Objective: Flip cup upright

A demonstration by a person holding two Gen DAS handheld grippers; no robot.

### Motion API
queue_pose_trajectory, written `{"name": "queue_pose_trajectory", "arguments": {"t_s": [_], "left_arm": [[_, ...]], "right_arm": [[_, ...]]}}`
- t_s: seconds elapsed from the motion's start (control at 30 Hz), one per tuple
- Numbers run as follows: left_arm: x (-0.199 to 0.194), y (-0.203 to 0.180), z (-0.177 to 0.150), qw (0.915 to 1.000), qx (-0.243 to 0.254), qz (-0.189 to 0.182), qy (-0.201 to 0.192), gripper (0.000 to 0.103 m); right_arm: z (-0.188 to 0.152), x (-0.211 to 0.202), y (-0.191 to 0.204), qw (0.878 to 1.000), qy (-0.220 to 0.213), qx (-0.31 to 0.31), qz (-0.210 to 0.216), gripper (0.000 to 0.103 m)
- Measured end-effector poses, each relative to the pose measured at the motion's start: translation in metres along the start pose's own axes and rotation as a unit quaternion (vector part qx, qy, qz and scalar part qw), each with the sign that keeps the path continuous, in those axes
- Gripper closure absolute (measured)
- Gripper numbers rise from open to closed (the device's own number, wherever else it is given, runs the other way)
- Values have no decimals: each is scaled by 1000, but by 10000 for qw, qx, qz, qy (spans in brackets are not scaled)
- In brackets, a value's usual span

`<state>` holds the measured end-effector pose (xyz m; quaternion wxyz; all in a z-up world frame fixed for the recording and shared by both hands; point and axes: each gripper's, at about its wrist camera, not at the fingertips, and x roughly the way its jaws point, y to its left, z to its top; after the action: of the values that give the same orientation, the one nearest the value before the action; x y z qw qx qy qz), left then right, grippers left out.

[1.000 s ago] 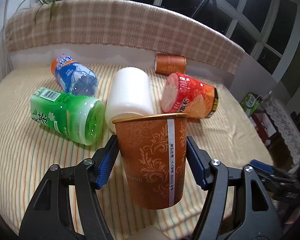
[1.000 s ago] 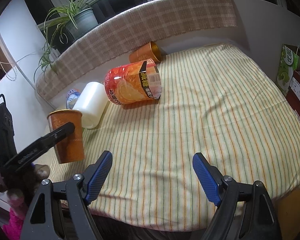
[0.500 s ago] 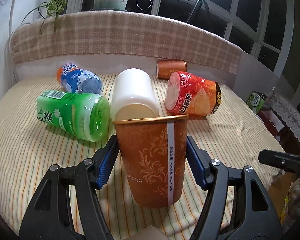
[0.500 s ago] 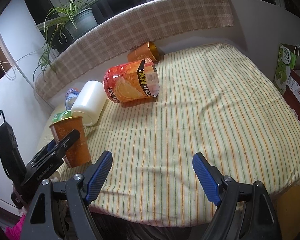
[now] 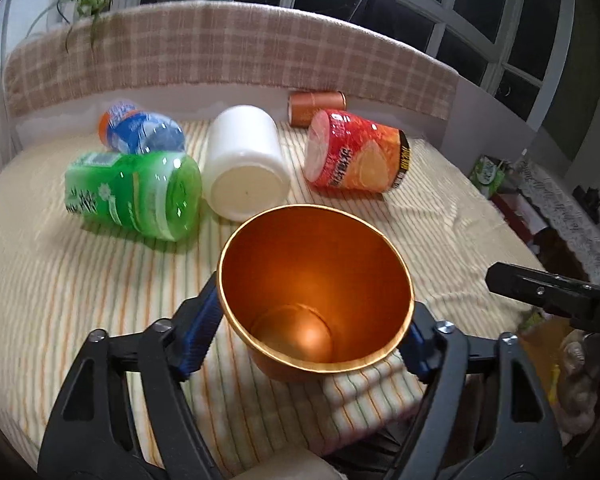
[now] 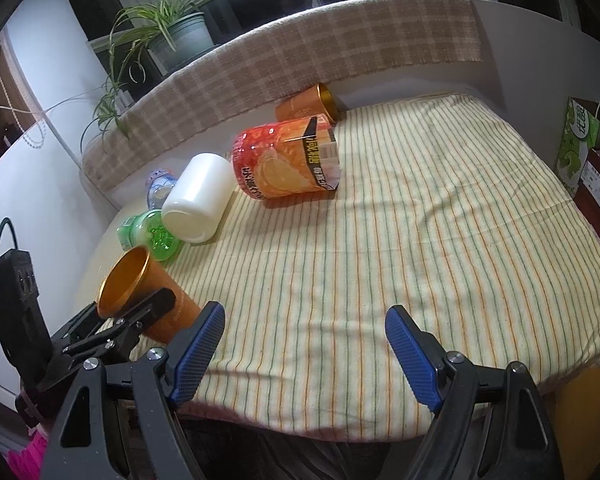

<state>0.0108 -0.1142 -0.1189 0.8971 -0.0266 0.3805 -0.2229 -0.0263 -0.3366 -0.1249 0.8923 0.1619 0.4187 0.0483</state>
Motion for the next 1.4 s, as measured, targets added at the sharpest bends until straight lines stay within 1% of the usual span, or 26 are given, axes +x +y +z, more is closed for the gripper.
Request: {"name": "queue_pose_trajectory", "arguments": {"t_s": [0.13,0.23,0.47,0.67,0.77,0.83,0.9,0.93,1.0,1.07,1.1,1.13,1.27,1.3,1.37,1.4], "left_arm": [[-5,-2,-5,9999,5,-117,107,21],[-14,-4,-11,9999,105,-79,104,21],[-48,2,-25,9997,152,86,-153,21],[-90,5,-33,9958,230,465,-753,21],[-115,2,-35,9893,252,734,-1234,21],[-127,0,-35,9846,289,878,-1483,19],[-141,-4,-35,9786,334,1011,-1761,11],[-147,-5,-34,9757,333,1072,-1883,10],[-154,-6,-33,9725,338,1135,-2005,10],[-160,-7,-32,9708,335,1141,-2086,10],[-162,-8,-31,9701,316,1151,-2112,10],[-164,-7,-31,9699,292,1144,-2129,10],[-168,-10,-32,9680,275,1225,-2175,10],[-168,-10,-32,9676,266,1255,-2175,8],[-170,-10,-32,9666,227,1287,-2203,0],[-171,-10,-33,9659,205,1304,-2226,0]], "right_arm": [[-4,-5,1,10000,-25,-30,1,18],[-7,-12,3,9999,-93,-71,25,18],[-15,-30,18,9985,-397,-384,-30,18],[-23,-44,37,9938,-809,-761,-112,18],[-29,-52,49,9887,-1088,-1010,-193,16],[-32,-56,57,9848,-1260,-1174,-242,14],[-36,-61,65,9803,-1410,-1355,-294,12],[-37,-62,68,9787,-1457,-1415,-309,11],[-39,-66,73,9756,-1541,-1530,-319,11],[-42,-68,79,9727,-1628,-1616,-347,8],[-42,-69,80,9717,-1664,-1641,-344,2],[-43,-70,82,9707,-1712,-1654,-334,0],[-46,-74,84,9681,-1837,-1663,-361,0],[-47,-74,84,9682,-1841,-1657,-356,0],[-47,-74,84,9683,-1846,-1643,-358,0],[-47,-74,84,9684,-1848,-1638,-358,0]]}}
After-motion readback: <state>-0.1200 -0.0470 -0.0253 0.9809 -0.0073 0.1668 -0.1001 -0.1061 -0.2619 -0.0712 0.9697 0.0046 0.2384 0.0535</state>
